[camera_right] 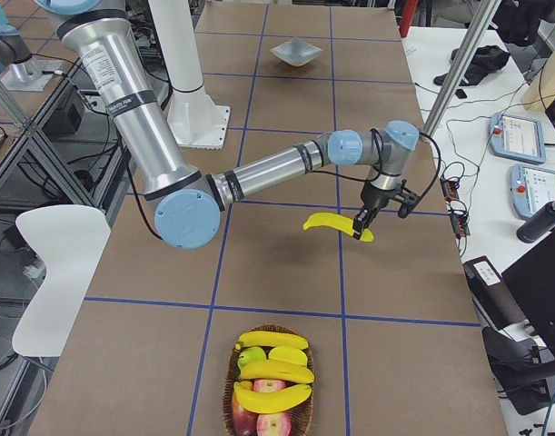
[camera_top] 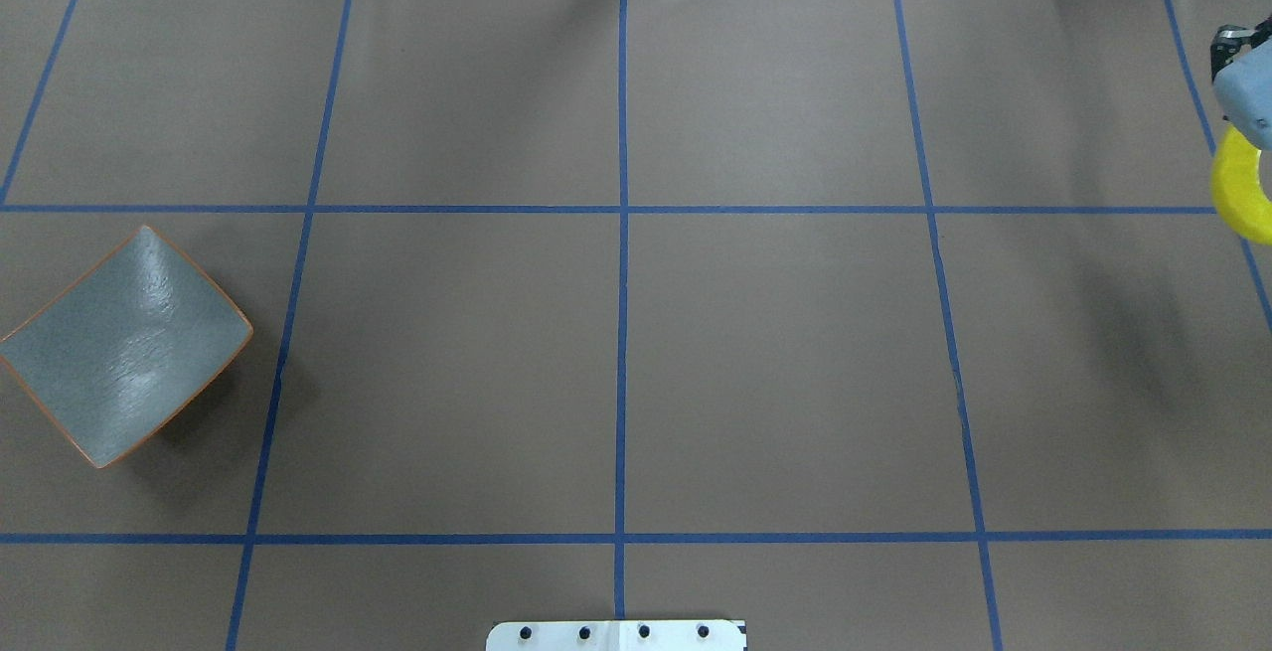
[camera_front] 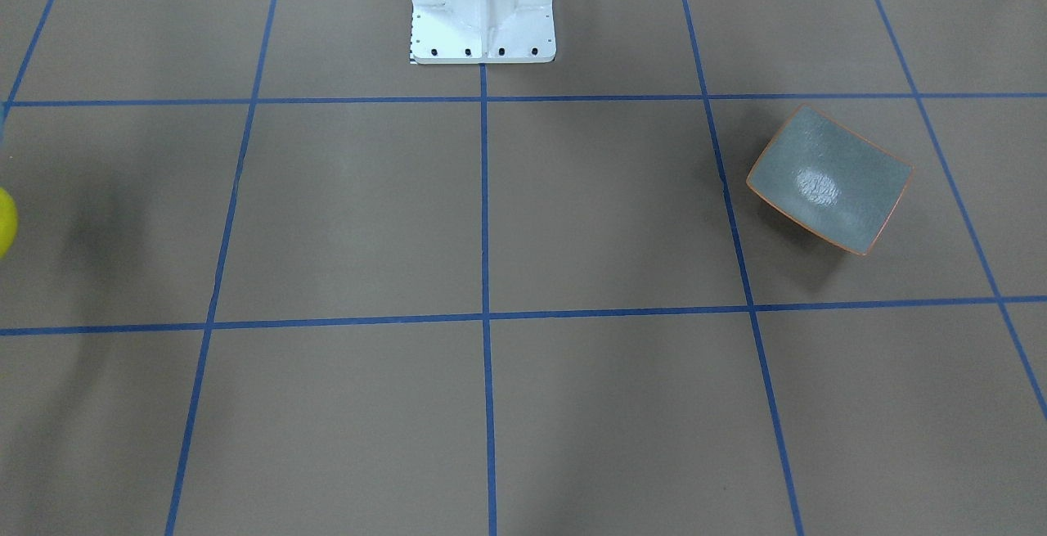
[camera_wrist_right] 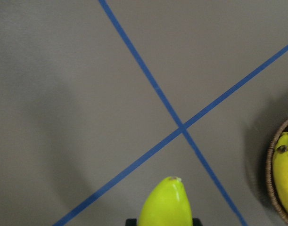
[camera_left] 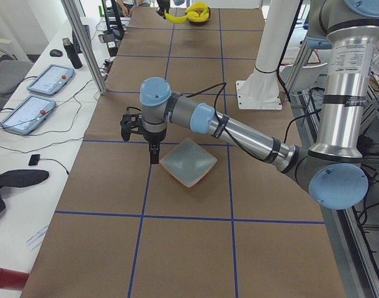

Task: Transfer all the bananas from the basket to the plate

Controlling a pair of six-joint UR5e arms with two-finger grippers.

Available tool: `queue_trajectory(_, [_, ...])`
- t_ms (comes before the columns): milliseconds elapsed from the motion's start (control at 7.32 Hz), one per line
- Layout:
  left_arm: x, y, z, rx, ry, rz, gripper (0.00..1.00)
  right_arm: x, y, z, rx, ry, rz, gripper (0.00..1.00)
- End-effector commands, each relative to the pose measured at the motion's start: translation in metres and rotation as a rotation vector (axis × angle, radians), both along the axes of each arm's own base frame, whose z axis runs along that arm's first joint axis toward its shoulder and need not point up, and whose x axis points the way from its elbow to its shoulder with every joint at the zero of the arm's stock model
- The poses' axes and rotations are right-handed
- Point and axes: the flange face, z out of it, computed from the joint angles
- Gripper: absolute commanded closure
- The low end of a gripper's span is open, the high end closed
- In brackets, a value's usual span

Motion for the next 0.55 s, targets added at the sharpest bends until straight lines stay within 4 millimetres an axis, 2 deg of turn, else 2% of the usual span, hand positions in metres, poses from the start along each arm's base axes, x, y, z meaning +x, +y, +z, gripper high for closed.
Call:
queue_trajectory(0, [0.052,-0.028,-0.055,-0.045,0.051,-0.022,0.00,-0.081,-0.004,-0.087,-0.045,-0.071,0.112,1.00])
queue_trajectory(137, [0.067,-0.033,-0.074,-0.046,0.064,-0.025,0.00,-0.111,0.006,-0.126,-0.076,-0.117,0.163,1.00])
queue_trajectory(273, [0.088,-0.040,-0.102,-0.055,0.082,-0.032,0.01,-0.150,0.015,-0.169,-0.112,-0.145,0.213,1.00])
queue_trajectory(410, [0.112,-0.045,-0.125,-0.083,0.103,-0.041,0.01,-0.180,0.024,-0.212,-0.142,-0.177,0.258,1.00])
